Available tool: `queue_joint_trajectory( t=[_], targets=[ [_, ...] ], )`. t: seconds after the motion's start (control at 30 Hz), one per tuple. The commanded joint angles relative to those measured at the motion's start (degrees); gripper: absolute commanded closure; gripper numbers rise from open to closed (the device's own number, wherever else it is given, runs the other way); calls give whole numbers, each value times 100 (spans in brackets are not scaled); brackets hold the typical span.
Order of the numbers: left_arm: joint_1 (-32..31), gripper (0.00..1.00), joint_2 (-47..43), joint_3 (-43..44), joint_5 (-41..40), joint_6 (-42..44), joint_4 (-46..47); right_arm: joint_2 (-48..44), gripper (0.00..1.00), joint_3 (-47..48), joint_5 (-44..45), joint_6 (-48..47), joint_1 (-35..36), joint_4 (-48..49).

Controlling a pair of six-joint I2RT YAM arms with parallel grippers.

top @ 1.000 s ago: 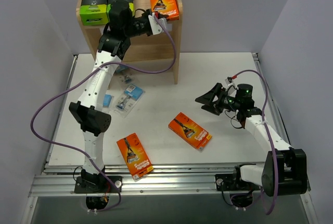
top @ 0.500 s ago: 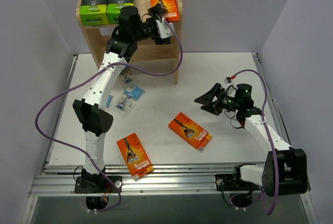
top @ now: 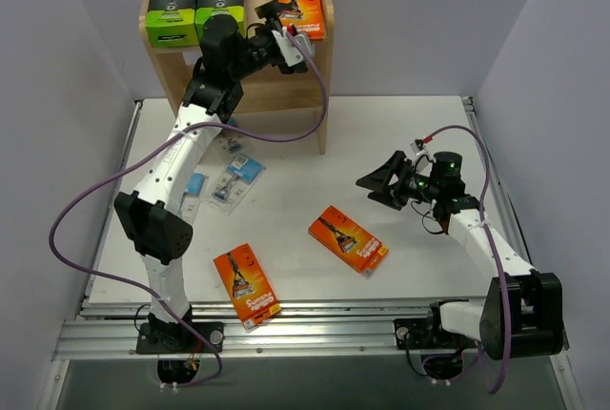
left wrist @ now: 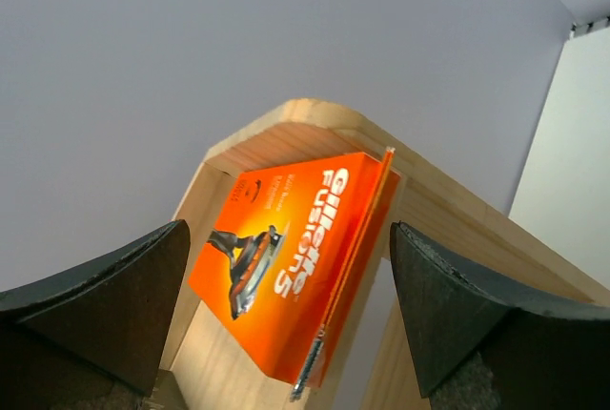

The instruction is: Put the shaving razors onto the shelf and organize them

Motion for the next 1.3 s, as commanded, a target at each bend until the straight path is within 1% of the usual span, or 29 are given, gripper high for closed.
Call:
queue_joint_trajectory(
  t=[0.0, 0.13, 0.23, 0.27, 0.33, 0.4, 0.43, 0.5, 0.53, 0.57, 0.63, 0.73, 0.77, 0.8, 0.87, 0.9, 0.97, 1.0, 1.13, 1.17, 1.27],
  targets=[
    [-65, 6, -361, -193, -148, -349, 948, -142, 30, 259, -96, -122, 47, 41],
    [-91, 6, -510, -272, -52, -541, 835, -186, 30, 294, -131, -122, 38, 15],
    [-91, 6, -660, -369, -130, -630, 764, -230, 30, 311, -140, -139, 38, -29],
    [-91, 6, -747, -412, -165, -665, 546, -248, 30, 303, -131, -139, 38, -20],
    [-91, 6, -870, -710, -236, -744, 597, -283, 30, 311, -140, -139, 38, -29],
    [-109, 6, -1134, -1009, -411, -989, 981, -292, 30, 303, -140, -139, 38, -20],
    [-118, 6, -1222, -1315, -499, -1234, 1097, -292, 30, 320, -131, -157, 29, -38],
    [-135, 6, -1485, -1581, -762, -1612, 1361, -292, 30, 346, -123, -183, 29, -90],
    [-161, 6, -1547, -1678, -815, -1849, 1335, -292, 30, 364, -123, -201, 29, -99],
    [-179, 6, -1635, -1713, -1094, -1973, 1240, -292, 30, 382, -131, -201, 29, -108],
    [-240, 6, -1706, -1740, -1404, -2307, 1143, -309, 30, 391, -114, -210, 21, -117],
    [-223, 0, -1890, -1933, -1598, -2957, 1054, -344, 30, 382, -96, -210, 29, -126],
    [-223, 6, -1969, -2012, -1633, -3055, 1097, -362, 30, 373, -88, -218, 21, -143],
    [-223, 9, -1996, -2073, -1659, -3125, 1063, -371, 30, 364, -87, -227, 21, -143],
    [-223, 20, -2005, -2092, -1738, -3336, 958, -423, 30, 356, -44, -227, 3, -152],
    [-223, 29, -1996, -2109, -1791, -3381, 931, -441, 30, 347, -43, -236, 12, -161],
    [-214, 36, -1979, -2118, -1949, -3512, 879, -485, 30, 347, -26, -245, 3, -170],
    [-214, 43, -1970, -2109, -2002, -3565, 843, -485, 30, 347, -17, -245, -6, -178],
    [-197, 49, -1873, -1961, -2020, -3794, 764, -485, 30, 355, 0, -254, -32, -179],
    [-197, 49, -1812, -1934, -2055, -3820, 520, -485, 30, 373, 9, -254, -41, -187],
    [-188, 52, -1742, -1872, -2099, -3847, 430, -476, 31, 408, 18, -271, -58, -214]
  ],
)
